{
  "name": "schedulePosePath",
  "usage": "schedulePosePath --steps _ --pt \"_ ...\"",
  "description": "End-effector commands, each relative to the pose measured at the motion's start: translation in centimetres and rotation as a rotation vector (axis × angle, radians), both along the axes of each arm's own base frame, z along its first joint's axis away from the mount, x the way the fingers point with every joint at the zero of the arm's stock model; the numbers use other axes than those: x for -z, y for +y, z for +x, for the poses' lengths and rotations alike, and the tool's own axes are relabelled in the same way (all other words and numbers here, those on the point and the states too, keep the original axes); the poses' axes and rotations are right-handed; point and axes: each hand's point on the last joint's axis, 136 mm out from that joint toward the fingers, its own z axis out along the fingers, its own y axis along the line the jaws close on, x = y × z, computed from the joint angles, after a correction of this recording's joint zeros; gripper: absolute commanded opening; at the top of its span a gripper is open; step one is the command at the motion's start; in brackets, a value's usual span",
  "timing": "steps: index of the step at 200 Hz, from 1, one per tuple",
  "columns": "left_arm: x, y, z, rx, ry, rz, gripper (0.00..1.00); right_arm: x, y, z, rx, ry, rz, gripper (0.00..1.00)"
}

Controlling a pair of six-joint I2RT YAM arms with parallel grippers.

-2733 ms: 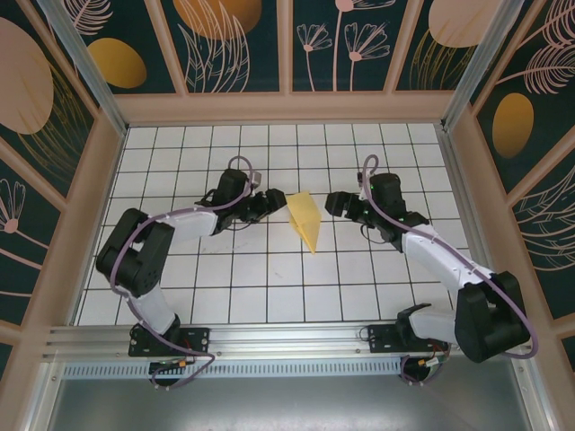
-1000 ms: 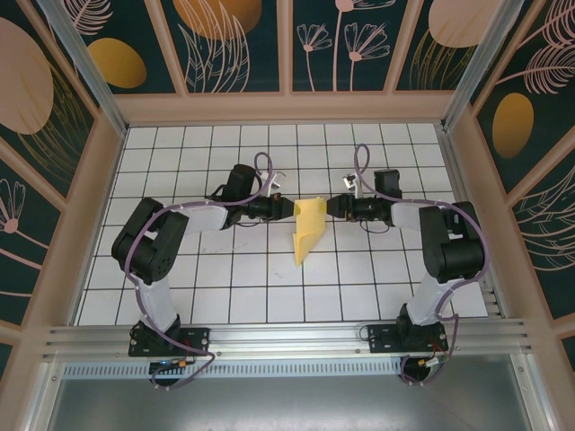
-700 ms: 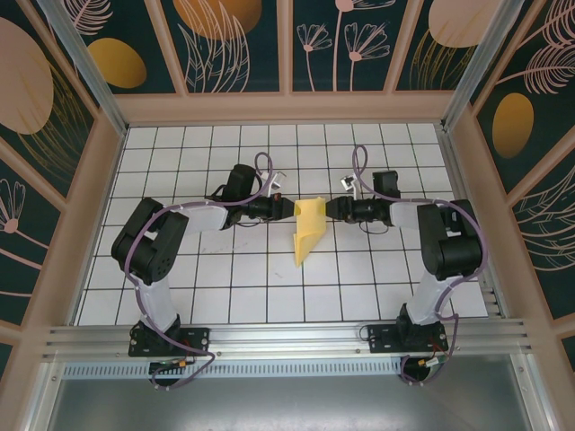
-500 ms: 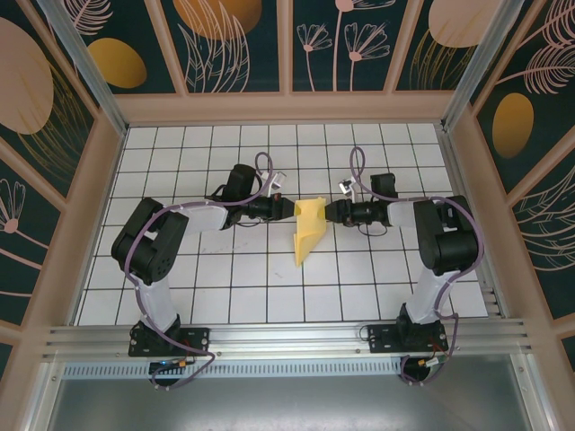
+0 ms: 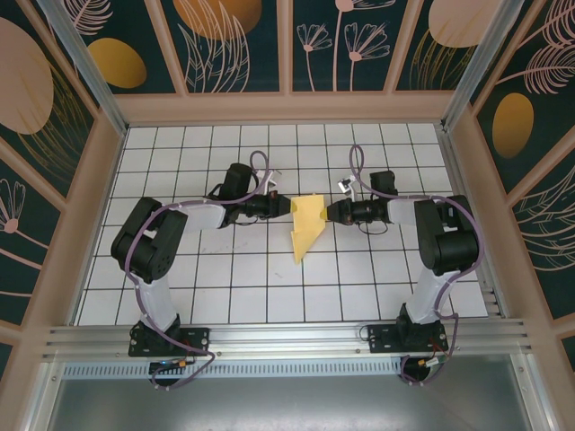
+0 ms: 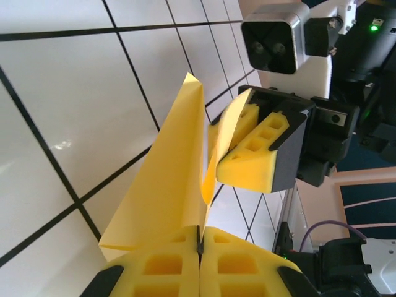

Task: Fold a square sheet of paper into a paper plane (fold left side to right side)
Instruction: Fold the wing for the fifth time at the center of the table.

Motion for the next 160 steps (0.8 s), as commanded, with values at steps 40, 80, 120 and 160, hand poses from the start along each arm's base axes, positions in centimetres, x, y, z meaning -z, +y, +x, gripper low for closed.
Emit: schedulePosePath --steps 40,80,120,160 --pt "0.8 3.3 1.7 -0.135 -0.041 0.174 0.49 -0.3 0.9 -0.3 0.002 0.067 -0.077 0.08" --pt "-1.3 7.0 2.3 -0.246 -0.159 0.379 0.58 -0.4 2.6 -0.6 0.026 0.149 -0.125 0.06" --pt "-3.0 6.3 -1.8 -0.200 -0.209 0.374 0.57 0.0 4.0 -0.4 0.051 0.246 -0.183 0.04" --pt "-0.4 4.0 -6.4 -0.153 -0.145 0.431 0.56 -0.6 5.0 0.0 0.068 0.290 -0.200 0.04"
